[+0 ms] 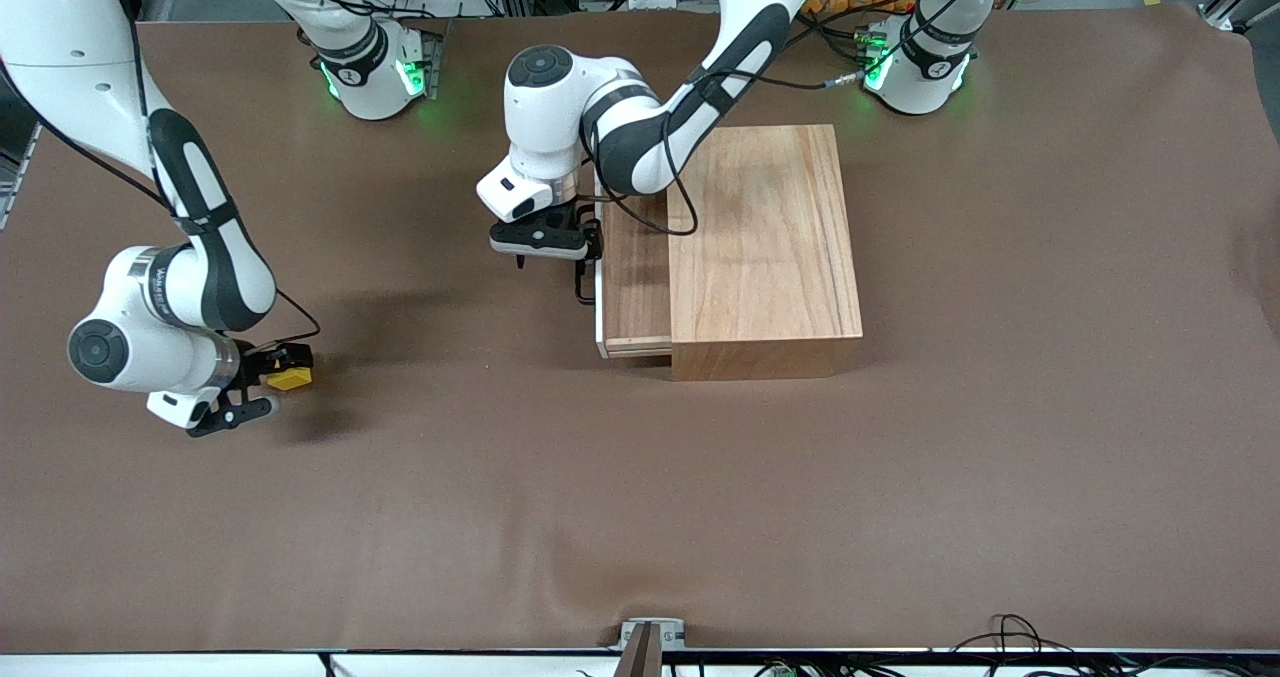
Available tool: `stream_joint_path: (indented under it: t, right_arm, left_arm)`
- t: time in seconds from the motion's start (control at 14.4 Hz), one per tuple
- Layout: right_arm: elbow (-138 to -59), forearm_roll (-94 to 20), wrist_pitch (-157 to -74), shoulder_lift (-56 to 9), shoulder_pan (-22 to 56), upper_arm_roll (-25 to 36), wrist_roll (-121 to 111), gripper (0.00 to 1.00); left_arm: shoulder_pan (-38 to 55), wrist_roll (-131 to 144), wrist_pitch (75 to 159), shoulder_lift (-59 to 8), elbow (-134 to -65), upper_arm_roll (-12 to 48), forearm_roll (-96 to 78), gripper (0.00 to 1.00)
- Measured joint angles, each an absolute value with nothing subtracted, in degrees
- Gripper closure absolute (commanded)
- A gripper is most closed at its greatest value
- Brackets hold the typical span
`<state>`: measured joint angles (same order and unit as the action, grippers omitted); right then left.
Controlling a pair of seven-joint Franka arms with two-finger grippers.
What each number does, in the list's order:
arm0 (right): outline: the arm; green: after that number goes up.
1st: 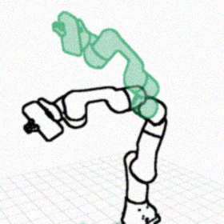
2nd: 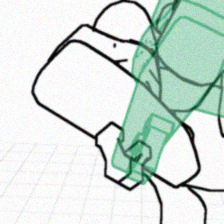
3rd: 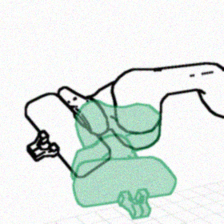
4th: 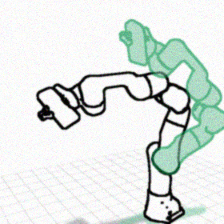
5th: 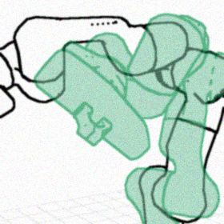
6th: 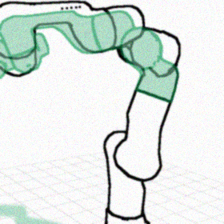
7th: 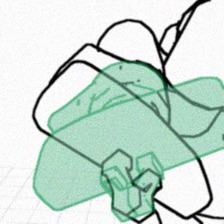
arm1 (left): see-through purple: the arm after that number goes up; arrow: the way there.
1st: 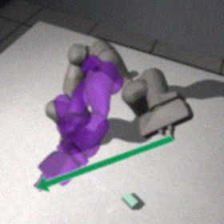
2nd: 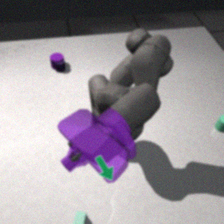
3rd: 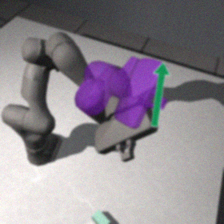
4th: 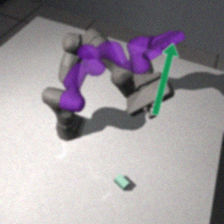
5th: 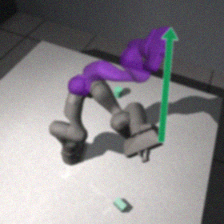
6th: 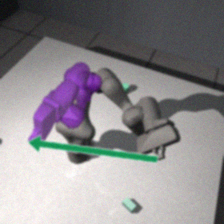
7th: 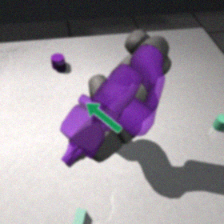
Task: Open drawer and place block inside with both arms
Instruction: 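Grasp the yellow cube with the right gripper and lift it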
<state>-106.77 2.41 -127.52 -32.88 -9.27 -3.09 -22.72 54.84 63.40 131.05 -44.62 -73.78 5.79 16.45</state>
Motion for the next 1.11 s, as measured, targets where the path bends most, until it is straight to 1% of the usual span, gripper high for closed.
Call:
stream_joint_path:
  t: [0.21, 0.35, 0.42, 0.48, 0.55, 0.69, 1.04, 1.11]
  right_arm:
    - [-107.68, 2.28, -127.87, -33.39, -9.32, -3.06, -22.72, 0.0]
    - [-107.81, 2.27, -128.92, -33.99, -9.66, -2.95, -22.81, 0.5]
    - [-107.81, 2.27, -129.36, -34.21, -9.9, -2.93, -23.04, 0.65]
    - [-107.81, 2.27, -129.67, -34.29, -10.04, -2.93, -23.15, 0.75]
    - [-107.76, 2.27, -129.85, -34.3, -10.08, -2.93, -23.21, 0.8]
    - [-106.92, 2.27, -130.44, -34.13, -10.08, -2.94, -24.48, 0.8]
    - [-99.8, 2.38, -130.43, -32.52, -10.06, -3.0, -37.29, 0.81]
    - [-97.93, 2.41, -130.39, -32.14, -10.04, -3.05, -41.5, 0.86]
  left_arm:
    - [55.03, 63.4, 133.79, -44.86, -73.85, 5.84, 16.45, 0.0]
    - [55.17, 63.4, 135.1, -45.08, -73.86, 5.83, 16.45, 0.0]
    - [55.17, 63.4, 135.14, -45.08, -73.85, 5.83, 16.45, 0.0]
    - [55.18, 63.4, 135.23, -45.08, -73.84, 5.83, 16.45, 0.0]
    - [55.19, 63.41, 135.6, -45.09, -73.81, 5.88, 16.44, 0.0]
    - [55.27, 63.65, 136.71, -45.09, -73.75, 6.24, 16.02, 0.0]
    - [55.36, 64.18, 137.57, -44.31, -72.09, 6.52, 14.09, 0.0]
    - [55.36, 64.18, 137.37, -44.02, -72.08, 6.51, 13.86, 0.0]
